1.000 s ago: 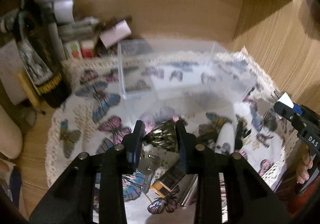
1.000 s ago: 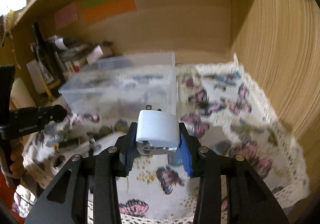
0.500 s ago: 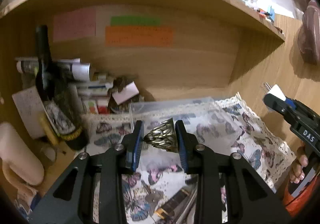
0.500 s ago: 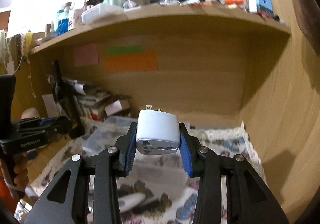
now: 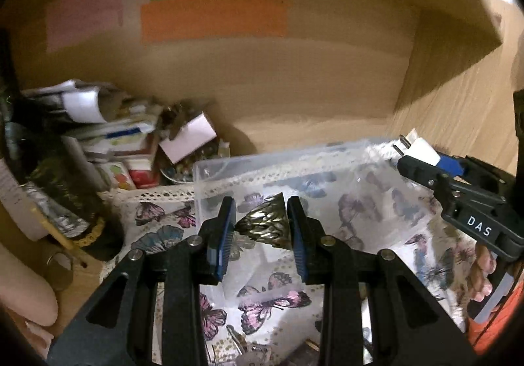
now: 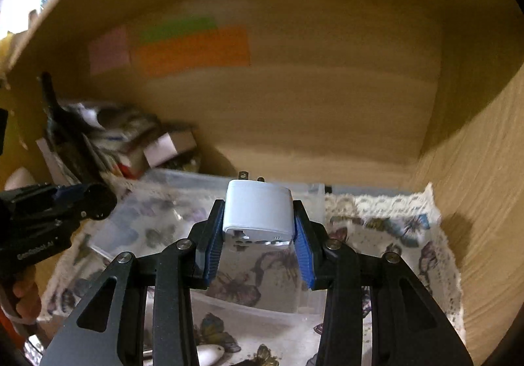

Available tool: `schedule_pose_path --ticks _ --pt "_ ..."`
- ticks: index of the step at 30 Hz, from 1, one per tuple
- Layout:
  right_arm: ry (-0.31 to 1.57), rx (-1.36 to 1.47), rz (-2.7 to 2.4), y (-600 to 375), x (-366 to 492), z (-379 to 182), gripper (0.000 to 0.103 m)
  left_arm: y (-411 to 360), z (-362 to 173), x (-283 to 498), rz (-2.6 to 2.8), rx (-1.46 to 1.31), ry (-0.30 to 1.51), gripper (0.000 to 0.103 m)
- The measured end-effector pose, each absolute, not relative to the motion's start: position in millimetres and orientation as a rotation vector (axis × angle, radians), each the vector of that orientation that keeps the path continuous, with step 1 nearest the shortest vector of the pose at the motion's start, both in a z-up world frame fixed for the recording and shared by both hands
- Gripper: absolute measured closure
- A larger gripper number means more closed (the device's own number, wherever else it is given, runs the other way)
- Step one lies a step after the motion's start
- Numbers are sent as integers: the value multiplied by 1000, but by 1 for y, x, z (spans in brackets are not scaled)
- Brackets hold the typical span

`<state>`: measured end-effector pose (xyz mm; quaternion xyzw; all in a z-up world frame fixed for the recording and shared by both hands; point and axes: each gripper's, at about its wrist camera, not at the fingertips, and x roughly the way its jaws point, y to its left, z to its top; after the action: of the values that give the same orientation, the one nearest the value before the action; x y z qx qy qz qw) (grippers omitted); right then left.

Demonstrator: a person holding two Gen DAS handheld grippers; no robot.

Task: Organize rigid objects
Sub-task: 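Lower both held items into the clear plastic box and open both tools, then grasp the white round magnifier with the right tool while the left tool grasps the silver keys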

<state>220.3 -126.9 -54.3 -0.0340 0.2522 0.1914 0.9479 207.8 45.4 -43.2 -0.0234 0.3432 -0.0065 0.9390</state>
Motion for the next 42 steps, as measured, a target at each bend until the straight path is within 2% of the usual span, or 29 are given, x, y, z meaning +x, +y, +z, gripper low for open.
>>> schedule_pose_path --ticks 10,17,19,22,26,28,33,37,42 --pt "677 -133 387 -111 257 -94 67 34 -87 245 -15 6 845 71" --pt "686 -178 378 -103 262 -101 67 33 -99 255 -13 8 874 71" --pt "680 -193 367 -102 261 -100 63 31 -98 254 -16 18 869 69" --pt "661 -188 368 -102 257 -94 53 30 -94 250 -20 10 853 58" --pt "623 -168 385 -106 243 -79 52 33 -77 234 -13 11 797 54" --pt "597 -153 396 -109 233 -69 45 36 -68 224 -11 5 770 42" --pt "512 -142 408 -115 199 -50 36 47 -43 189 8 -16 695 24" --pt "450 -131 410 -120 169 -45 20 59 -33 160 27 -33 649 8" --pt "427 -141 403 -114 131 -57 14 69 -39 122 69 -1 625 6"
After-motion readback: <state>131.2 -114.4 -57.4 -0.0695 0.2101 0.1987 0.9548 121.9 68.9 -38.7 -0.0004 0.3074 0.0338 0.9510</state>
